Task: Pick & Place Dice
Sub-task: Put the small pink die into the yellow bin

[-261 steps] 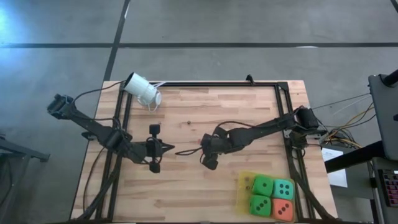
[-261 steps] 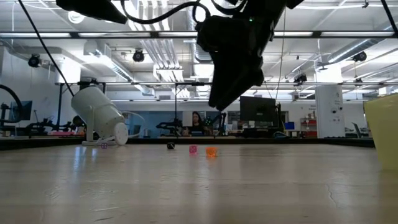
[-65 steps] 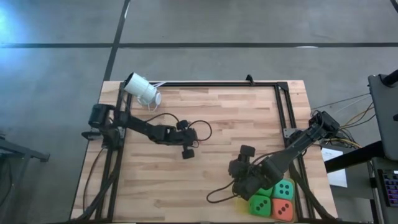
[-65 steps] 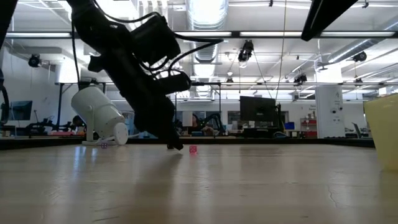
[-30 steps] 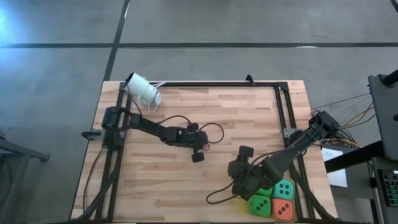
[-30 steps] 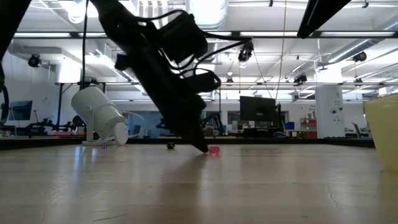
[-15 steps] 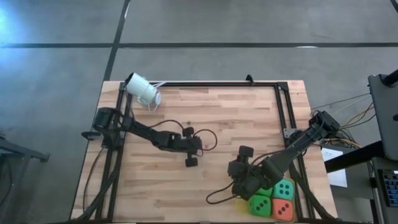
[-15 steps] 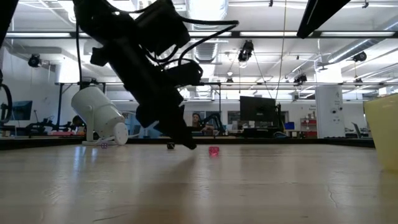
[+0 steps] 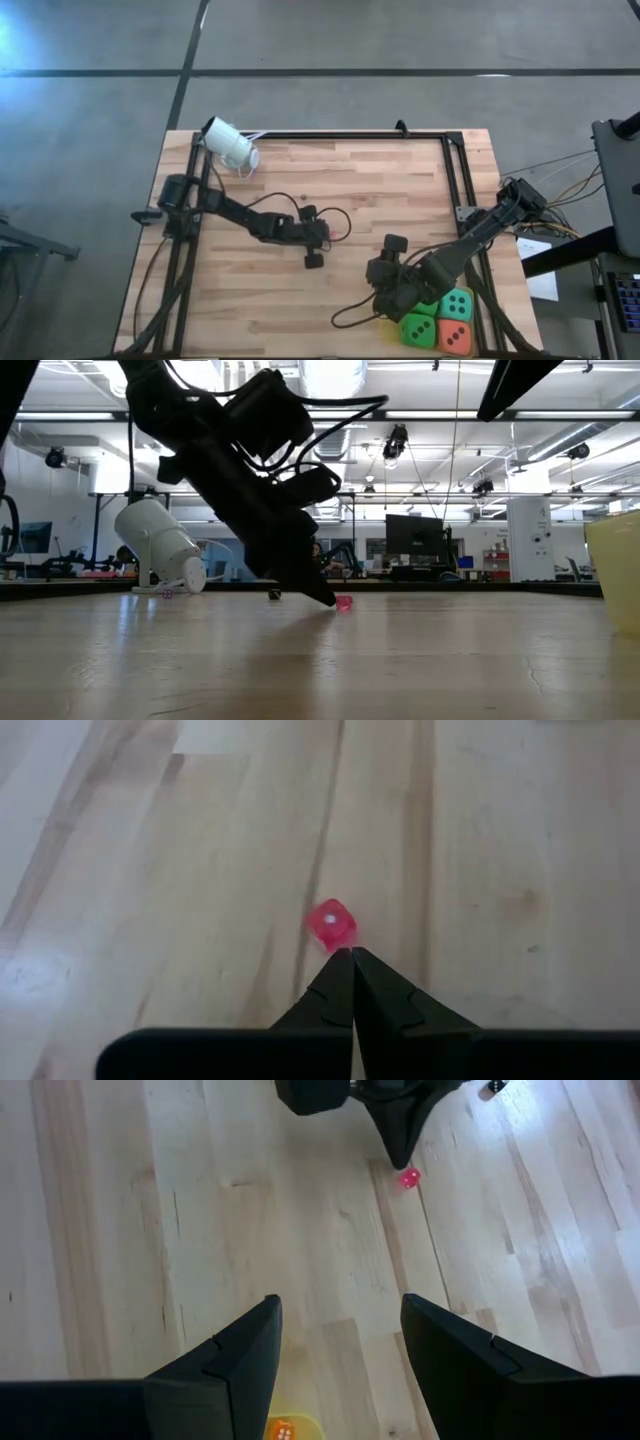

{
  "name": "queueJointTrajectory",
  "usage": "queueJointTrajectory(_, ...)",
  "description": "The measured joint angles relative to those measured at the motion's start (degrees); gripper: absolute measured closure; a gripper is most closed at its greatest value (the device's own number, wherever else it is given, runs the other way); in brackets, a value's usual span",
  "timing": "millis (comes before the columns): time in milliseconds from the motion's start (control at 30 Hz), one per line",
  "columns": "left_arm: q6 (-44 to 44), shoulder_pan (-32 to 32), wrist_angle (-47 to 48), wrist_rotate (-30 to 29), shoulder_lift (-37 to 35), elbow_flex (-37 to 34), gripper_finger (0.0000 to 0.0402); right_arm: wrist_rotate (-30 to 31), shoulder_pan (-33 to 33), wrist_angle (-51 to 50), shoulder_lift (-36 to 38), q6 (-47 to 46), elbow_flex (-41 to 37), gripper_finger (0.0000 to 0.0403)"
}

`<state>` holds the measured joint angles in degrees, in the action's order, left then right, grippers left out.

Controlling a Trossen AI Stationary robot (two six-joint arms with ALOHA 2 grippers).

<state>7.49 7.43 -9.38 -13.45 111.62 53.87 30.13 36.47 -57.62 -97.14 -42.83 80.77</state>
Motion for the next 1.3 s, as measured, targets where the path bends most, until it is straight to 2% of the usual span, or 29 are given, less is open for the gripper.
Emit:
queueJointTrajectory(233,-1.1,-0.8,-3.9,-0.2,2.9,0.5,0.0399,0.0,0.0,0.2,0.0,0.0,0.0,0.0199)
queueJointTrajectory(833,-4.2,-3.2,-4.5,0.2,8.7,7.9,0.0399,0.0,0.0,1.0,0.0,1.2,-0.3,0.0199)
queueJointTrajectory(1067,-5.2,-2.4,2.6,-0.2,4.1,7.6,0.0399,2.8,0.0,1.2,0.0,2.1,-0.3,0.0199)
queueJointTrajectory(1300,-6.1,1.8,12.1,-2.8,-5.7,7.6,0.0399,3.0,-0.8,3.3,0.0,2.1,-0.6,0.0199)
